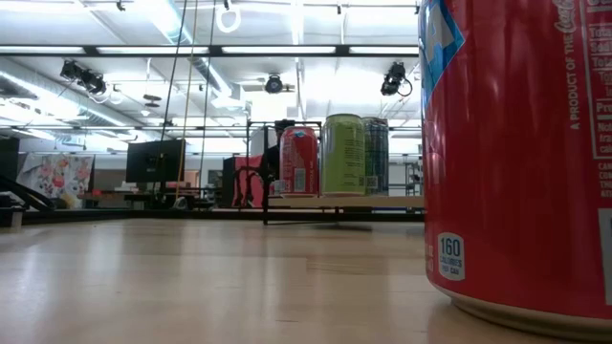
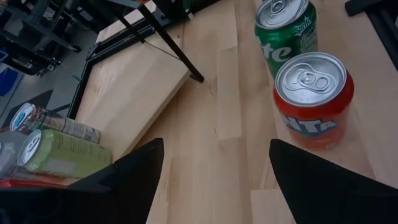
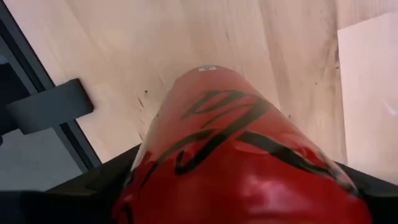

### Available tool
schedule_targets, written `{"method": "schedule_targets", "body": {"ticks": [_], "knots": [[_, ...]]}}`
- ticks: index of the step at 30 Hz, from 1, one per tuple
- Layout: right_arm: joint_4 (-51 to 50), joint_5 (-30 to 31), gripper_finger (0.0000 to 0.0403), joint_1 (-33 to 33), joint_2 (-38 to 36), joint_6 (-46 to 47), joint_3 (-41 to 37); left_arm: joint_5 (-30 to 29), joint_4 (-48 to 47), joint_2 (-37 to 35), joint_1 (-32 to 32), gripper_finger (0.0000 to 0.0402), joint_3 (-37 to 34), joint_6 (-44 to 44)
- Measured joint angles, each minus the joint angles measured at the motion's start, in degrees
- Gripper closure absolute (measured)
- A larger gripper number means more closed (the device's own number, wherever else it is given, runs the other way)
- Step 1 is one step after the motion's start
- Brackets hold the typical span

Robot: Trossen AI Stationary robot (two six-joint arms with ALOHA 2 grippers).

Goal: Place canned beverage on shelf
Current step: Put the red soda can on the shelf

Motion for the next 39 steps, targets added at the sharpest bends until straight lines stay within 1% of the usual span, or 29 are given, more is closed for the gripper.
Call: {"method": "schedule_targets", "body": {"ticks": [4, 6, 9, 11, 14, 18, 21, 27, 30, 35, 39], "knots": [[-0.02, 0.24, 0.0082, 0.0, 0.07, -0.3, -0.05, 0.0, -0.01, 0.0, 0.0, 0.0099, 0.01, 0.01], [-0.14, 0.23, 0.009, -0.2, 0.09, -0.46, -0.05, 0.0, -0.03, 0.0, 0.0, 0.0099, 0.01, 0.01], [-1.39, 0.45, 0.009, -0.3, -0.43, -0.94, 0.75, 0.0, -0.03, 0.0, 0.0, 0.0099, 0.01, 0.01], [-4.34, 1.87, 0.009, -0.4, -1.34, -1.11, 1.13, 0.0, -0.03, 0.0, 0.0, 0.0099, 0.01, 0.01], [-7.12, 3.18, 0.0085, -0.98, -4.48, -1.06, 3.02, 0.0, -0.06, 0.0, 0.02, 0.0099, 0.01, 0.01], [-12.48, 2.96, 0.0084, -2.24, -8.27, -1.09, 3.94, 0.0, -0.06, 0.0, 0.0, 0.0099, 0.01, 0.01], [-12.57, 1.75, 0.0083, -3.84, -11.88, -1.14, 5.96, 0.0, -0.06, 0.0, 0.02, 0.0099, 0.01, 0.01], [-21.39, -0.71, 0.0082, -7.44, -16.08, -2.61, 9.8, 0.0, -0.08, 0.0, 0.02, 0.0099, 0.01, 0.0], [-27.85, -1.4, 0.0082, -9.47, -16.65, -4.35, 11.69, 0.0, -0.08, 0.0, 0.02, 0.0099, 0.01, 0.01], [-31.44, -1.05, 0.0081, -13.27, -18.29, -8.89, 15.53, 0.0, -0.08, 0.0, 0.02, 0.0099, 0.01, 0.01], [-30.69, -0.14, 0.0081, -16.88, -19.3, -13.05, 18.67, -0.02, -0.08, 0.0, 0.09, 0.0099, 0.01, 0.39]]}}
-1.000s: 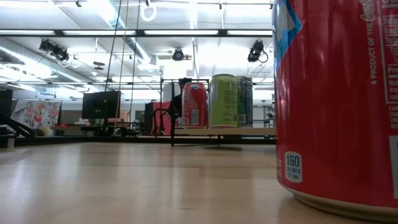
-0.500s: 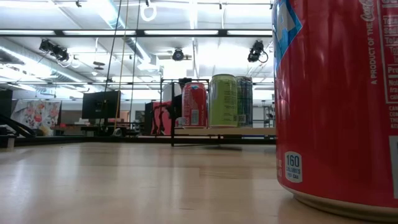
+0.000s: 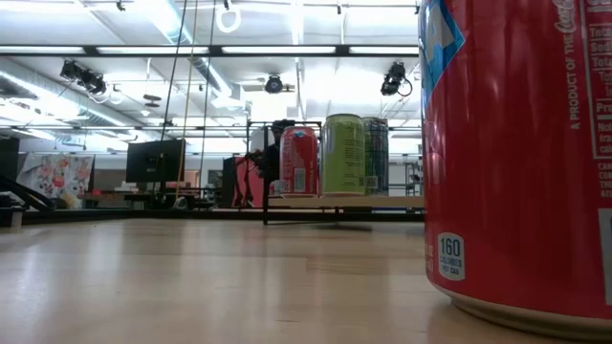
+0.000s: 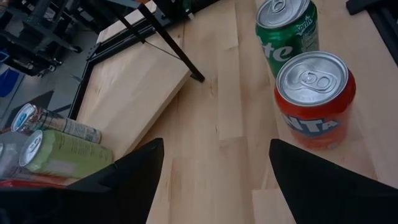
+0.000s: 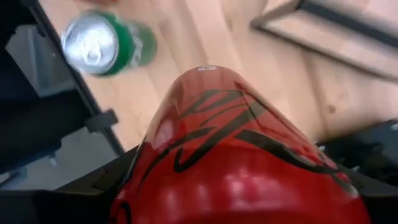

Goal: Place canned beverage on shelf
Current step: Put the red soda can on the shelf

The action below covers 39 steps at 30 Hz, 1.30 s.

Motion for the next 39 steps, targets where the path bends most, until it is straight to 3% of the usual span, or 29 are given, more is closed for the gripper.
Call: {"method": "schedule_targets", "body": {"ticks": [14, 27, 39], "knots": [[-2.44, 0.13, 0.0081, -13.76, -0.03, -14.09, 9.81, -0.05, 0.01, 0.0, 0.79, 0.0099, 0.0, -0.94], [-2.53, 0.77, 0.0081, -23.8, 0.02, -24.96, 9.89, -0.3, -2.63, 0.0, 2.62, 0.0099, 0.0, -1.45], [-2.55, 9.1, 0.0081, -33.1, 0.37, -44.03, 9.87, -2.26, -6.73, 0.0, 4.24, 0.0099, 0.0, -1.45]]}}
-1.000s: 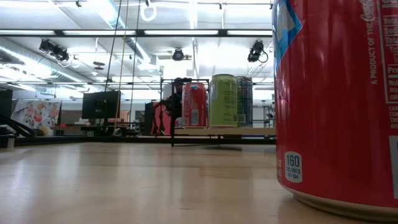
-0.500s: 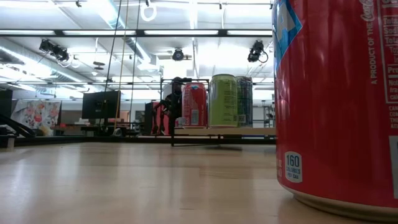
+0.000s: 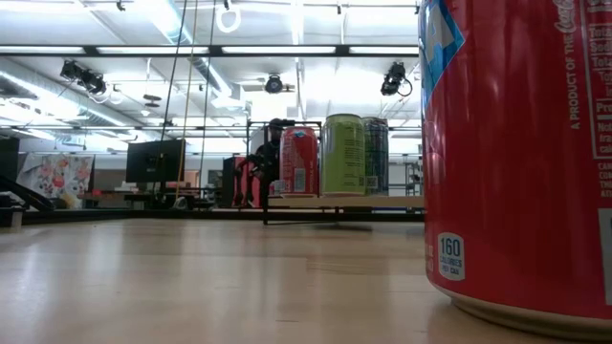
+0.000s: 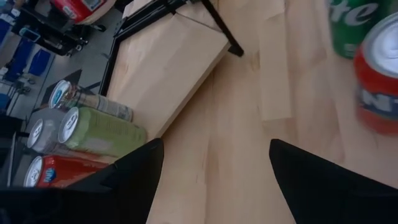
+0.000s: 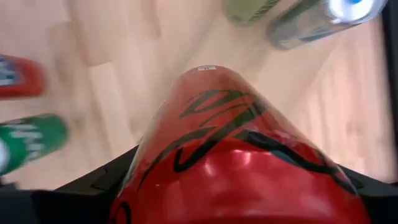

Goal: Place canned beverage on shelf
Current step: Put the red soda can on the shelf

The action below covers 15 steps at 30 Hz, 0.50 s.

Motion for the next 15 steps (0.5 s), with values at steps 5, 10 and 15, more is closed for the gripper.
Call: {"method": "schedule_targets", "body": {"ticks": [5, 10, 15], "knots": [[0.0, 0.61, 0.0081, -4.98, 2.48, -6.1, -0.02, 0.09, -0.16, 0.0, 1.32, 0.0099, 0.0, 0.32], [0.21, 0.87, 0.0081, -8.93, 6.42, -13.67, -0.04, 0.09, -0.22, 0.0, 2.38, 0.0099, -0.07, 0.39], [1.74, 1.25, 0.0081, -11.9, 9.35, -22.31, -0.07, -0.45, -1.98, 0.0, 2.52, 0.0099, -0.09, 0.44]]}}
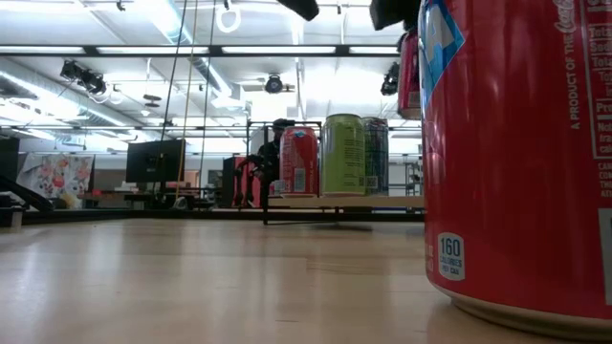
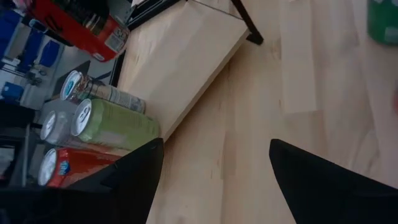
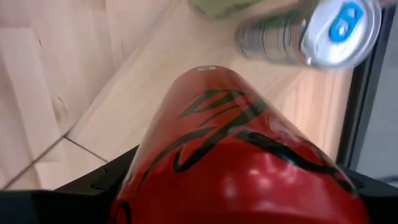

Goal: Place canned beverage on shelf
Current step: Put the red soda can on the shelf

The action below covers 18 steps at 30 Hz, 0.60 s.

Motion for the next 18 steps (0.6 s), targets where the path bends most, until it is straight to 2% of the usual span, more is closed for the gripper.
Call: {"method": "schedule_targets", "body": {"ticks": [6, 10, 18], "knots": [[3.54, -0.4, 0.0081, -3.34, 0.47, -7.91, -0.8, -2.12, -6.71, 0.0, -0.05, 0.01, -0.02, -4.42], [5.17, -0.97, 0.0081, -5.66, -1.2, -10.25, -4.68, -2.21, -9.85, 0.0, -0.36, 0.01, -0.07, -6.29], [11.36, -5.4, 0.0081, -9.78, -2.21, -14.96, -13.77, -1.8, -9.6, 0.0, -0.45, 0.01, -0.09, -0.92]]}}
